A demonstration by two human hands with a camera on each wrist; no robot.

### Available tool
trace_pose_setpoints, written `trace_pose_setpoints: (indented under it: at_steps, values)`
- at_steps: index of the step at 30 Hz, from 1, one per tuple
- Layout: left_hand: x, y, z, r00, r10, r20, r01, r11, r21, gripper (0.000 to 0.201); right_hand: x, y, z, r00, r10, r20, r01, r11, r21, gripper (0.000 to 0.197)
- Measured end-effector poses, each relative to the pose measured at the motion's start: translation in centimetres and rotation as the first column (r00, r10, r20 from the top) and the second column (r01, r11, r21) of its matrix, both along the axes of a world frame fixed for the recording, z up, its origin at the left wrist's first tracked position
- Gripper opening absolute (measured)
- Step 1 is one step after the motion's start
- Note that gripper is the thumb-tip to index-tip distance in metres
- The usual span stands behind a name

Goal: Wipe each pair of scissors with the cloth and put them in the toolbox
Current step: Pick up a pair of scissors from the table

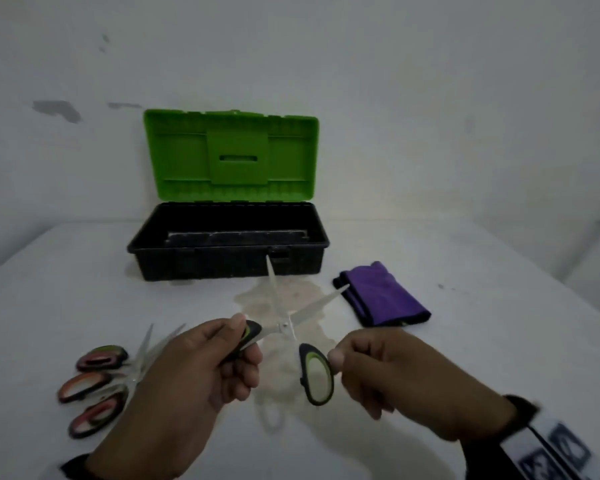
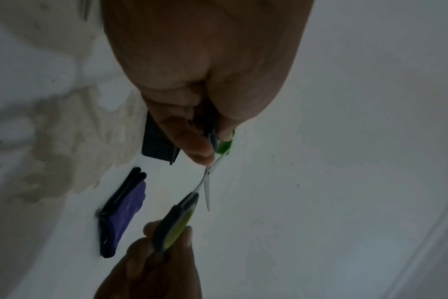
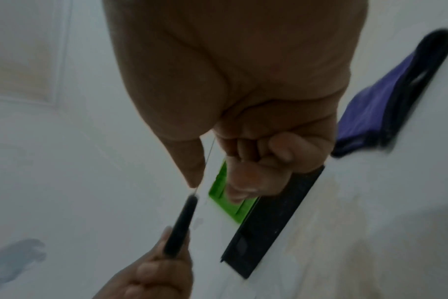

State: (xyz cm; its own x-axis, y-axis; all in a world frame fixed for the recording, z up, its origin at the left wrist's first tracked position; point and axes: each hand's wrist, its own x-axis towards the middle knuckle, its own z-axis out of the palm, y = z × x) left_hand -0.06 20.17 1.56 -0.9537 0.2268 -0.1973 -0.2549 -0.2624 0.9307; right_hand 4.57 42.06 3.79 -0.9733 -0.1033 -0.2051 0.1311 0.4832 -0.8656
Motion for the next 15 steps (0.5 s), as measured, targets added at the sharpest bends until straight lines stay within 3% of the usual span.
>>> trace_pose_setpoints:
  at_steps: [2,4,6,9,11,15]
  values:
    - [-0.6,1.3,-0.5,1.0,0.02,0.01,-0.019,0.999,-0.028,0.029,-1.2,3.3,-0.4,0.991,-0.09,-0.098,0.112,0.961,0.252,0.036]
    - [-1.2,2.4,-1.1,0.999,0.045,0.01,-0.044,0.997,-0.058,0.028,-3.0,6.6,-0.9,0.981,-0.076,-0.178,0.16,0.838,0.521,0.035]
    - [-1.7,3.5,-1.7,0.998,0.057,0.016,-0.056,0.995,-0.084,0.028,-4.9,9.2,-1.6,0.988,-0.02,-0.15,0.117,0.729,0.674,0.028]
    - [-2.3,4.8,-2.5,0.997,0.069,0.03,-0.065,0.992,-0.105,0.027,-7.5,11.3,-2.7,0.995,0.073,-0.074,0.015,0.601,0.799,0.021]
    - [-2.5,5.4,-2.9,0.996,0.078,0.041,-0.073,0.991,-0.112,0.026,-9.0,11.7,-3.4,0.994,0.11,-0.025,-0.035,0.51,0.86,0.027]
    - [-3.1,5.8,-3.3,0.994,0.098,0.053,-0.09,0.988,-0.126,0.025,-11.1,11.2,-4.4,0.995,0.094,0.037,-0.075,0.453,0.888,0.039]
